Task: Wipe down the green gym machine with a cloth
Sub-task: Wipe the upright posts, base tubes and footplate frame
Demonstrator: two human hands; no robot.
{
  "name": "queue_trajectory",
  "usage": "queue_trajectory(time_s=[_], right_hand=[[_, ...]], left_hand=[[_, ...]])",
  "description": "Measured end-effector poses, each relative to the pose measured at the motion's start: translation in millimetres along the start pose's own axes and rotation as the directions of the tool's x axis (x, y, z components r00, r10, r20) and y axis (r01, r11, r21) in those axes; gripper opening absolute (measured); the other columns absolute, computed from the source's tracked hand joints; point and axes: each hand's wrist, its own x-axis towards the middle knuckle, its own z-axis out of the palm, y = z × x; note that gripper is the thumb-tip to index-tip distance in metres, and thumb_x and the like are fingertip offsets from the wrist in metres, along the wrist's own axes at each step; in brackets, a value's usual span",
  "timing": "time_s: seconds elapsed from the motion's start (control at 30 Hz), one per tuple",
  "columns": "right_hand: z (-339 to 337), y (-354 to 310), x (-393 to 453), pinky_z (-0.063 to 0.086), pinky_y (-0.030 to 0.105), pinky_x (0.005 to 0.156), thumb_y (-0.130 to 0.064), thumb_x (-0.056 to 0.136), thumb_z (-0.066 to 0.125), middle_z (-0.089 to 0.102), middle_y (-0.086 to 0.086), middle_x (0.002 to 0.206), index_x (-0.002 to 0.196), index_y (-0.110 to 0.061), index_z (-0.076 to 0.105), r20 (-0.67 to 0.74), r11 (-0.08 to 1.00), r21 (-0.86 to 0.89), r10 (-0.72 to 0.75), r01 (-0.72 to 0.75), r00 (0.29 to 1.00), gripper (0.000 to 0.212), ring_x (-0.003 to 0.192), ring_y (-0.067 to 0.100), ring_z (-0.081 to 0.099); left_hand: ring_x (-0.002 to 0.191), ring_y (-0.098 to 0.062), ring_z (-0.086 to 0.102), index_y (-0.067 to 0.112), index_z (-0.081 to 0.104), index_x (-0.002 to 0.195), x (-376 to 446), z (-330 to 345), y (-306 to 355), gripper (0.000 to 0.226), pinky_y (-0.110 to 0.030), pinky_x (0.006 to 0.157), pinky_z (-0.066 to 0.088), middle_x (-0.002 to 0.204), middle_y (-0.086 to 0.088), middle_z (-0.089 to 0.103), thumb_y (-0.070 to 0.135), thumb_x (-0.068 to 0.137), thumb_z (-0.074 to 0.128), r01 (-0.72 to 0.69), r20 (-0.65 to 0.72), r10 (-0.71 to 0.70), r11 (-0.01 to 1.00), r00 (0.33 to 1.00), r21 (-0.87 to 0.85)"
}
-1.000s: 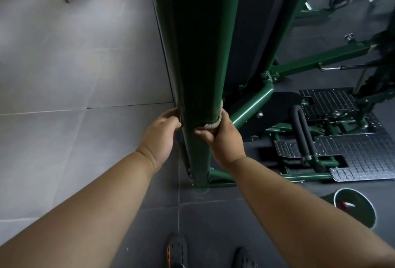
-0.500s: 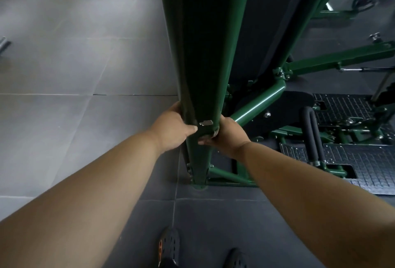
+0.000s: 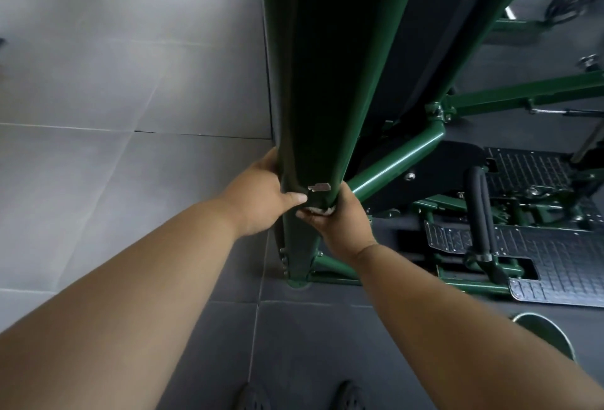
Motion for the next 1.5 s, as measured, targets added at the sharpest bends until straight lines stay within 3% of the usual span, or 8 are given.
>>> queue_trajectory(time_s=[0.1, 0.27, 0.43, 0.77, 0.97, 1.23, 1.37, 1.5], right_hand=[[4, -11, -10, 0.060, 0.044, 0.094, -0.035, 0.077, 0.091, 0.074, -0.010, 0.114, 0.118, -0.036, 0.061, -0.077, 0.993, 0.107, -0.034, 0.043, 0.996, 0.051, 0.108, 0.011, 0.071], [-7, -12, -4, 0.053, 0.039, 0.094, -0.058, 0.071, 0.086, 0.060, -0.011, 0.102, 0.128, -0.043, 0.057, 0.024, 0.838, -0.536, 0.133, -0.099, 0.991, 0.066, 0.107, 0.022, 0.061], [-16, -26, 0, 0.052, 0.039, 0.093, -0.067, 0.072, 0.080, 0.057, -0.002, 0.101, 0.123, -0.047, 0.059, 0.065, 0.751, -0.642, 0.251, -0.152, 0.966, 0.059, 0.100, 0.027, 0.058], [-22, -17, 15, 0.057, 0.049, 0.100, -0.042, 0.070, 0.095, 0.078, -0.006, 0.114, 0.122, -0.031, 0.065, 0.179, 0.992, 0.122, 0.003, -0.025, 0.984, 0.061, 0.111, 0.016, 0.073], [-16, -9, 15, 0.061, 0.043, 0.090, -0.066, 0.055, 0.089, 0.076, -0.016, 0.104, 0.113, -0.046, 0.062, 0.238, 0.983, -0.020, 0.184, -0.185, 0.954, 0.067, 0.101, 0.014, 0.071], [-35, -33, -18, 0.060, 0.047, 0.097, -0.032, 0.070, 0.078, 0.078, 0.004, 0.111, 0.137, -0.025, 0.062, 0.339, 0.801, 0.303, 0.416, -0.516, 0.844, 0.069, 0.099, 0.024, 0.076], [-58, -51, -29, 0.062, 0.035, 0.069, -0.015, 0.096, 0.053, 0.077, 0.008, 0.089, 0.118, -0.013, 0.069, 0.431, 0.719, 0.420, 0.379, -0.554, 0.819, 0.027, 0.078, 0.021, 0.074], [-65, -61, -50, 0.051, 0.034, 0.072, -0.021, 0.101, 0.045, 0.068, 0.014, 0.093, 0.079, -0.018, 0.075, 0.554, 0.621, 0.458, 0.360, -0.636, 0.751, 0.037, 0.079, 0.025, 0.064]], left_hand=[[0.115, -0.007, 0.064, 0.047, 0.049, 0.137, 3, -1, -5, 0.060, -0.038, 0.106, 0.054, 0.128, 0.024, 0.063, 0.036, 0.088, 0.083, -0.051, 0.008, 0.051, 0.998, 0.999, 0.029], [0.113, -0.009, 0.062, 0.044, 0.046, 0.141, 3, 1, -7, 0.059, -0.035, 0.103, 0.052, 0.133, 0.018, 0.062, 0.040, 0.092, 0.079, -0.085, 0.003, 0.085, 0.993, 0.996, 0.081], [0.119, -0.012, 0.064, 0.044, 0.050, 0.139, -1, 5, -8, 0.058, -0.040, 0.106, 0.054, 0.133, 0.019, 0.065, 0.040, 0.090, 0.080, -0.079, -0.039, 0.080, 0.996, 0.996, 0.038], [0.113, -0.004, 0.062, 0.038, 0.055, 0.140, -1, 9, 1, 0.057, -0.030, 0.104, 0.050, 0.119, 0.027, 0.062, 0.032, 0.090, 0.083, 0.004, -0.045, -0.001, 0.998, 0.999, 0.063], [0.119, -0.012, 0.063, 0.025, 0.054, 0.143, -18, 25, 13, 0.054, -0.033, 0.108, 0.049, 0.132, 0.007, 0.068, 0.034, 0.095, 0.078, 0.165, -0.145, -0.153, 0.984, 0.978, 0.074], [0.133, -0.020, 0.058, 0.024, 0.047, 0.154, -71, 136, 12, 0.057, -0.037, 0.115, 0.044, 0.147, -0.002, 0.057, 0.017, 0.100, 0.066, 0.343, -0.339, -0.556, 0.784, 0.759, -0.517], [0.107, -0.015, 0.062, 0.038, 0.053, 0.127, -83, 155, 23, 0.046, -0.031, 0.093, 0.050, 0.127, 0.005, 0.052, 0.029, 0.090, 0.079, 0.351, -0.516, -0.548, 0.830, 0.658, -0.434], [0.085, -0.019, 0.058, 0.028, 0.059, 0.091, -75, 159, 22, 0.018, -0.038, 0.079, 0.052, 0.106, -0.001, 0.053, 0.028, 0.091, 0.077, 0.324, -0.693, -0.426, 0.903, 0.581, -0.283]])
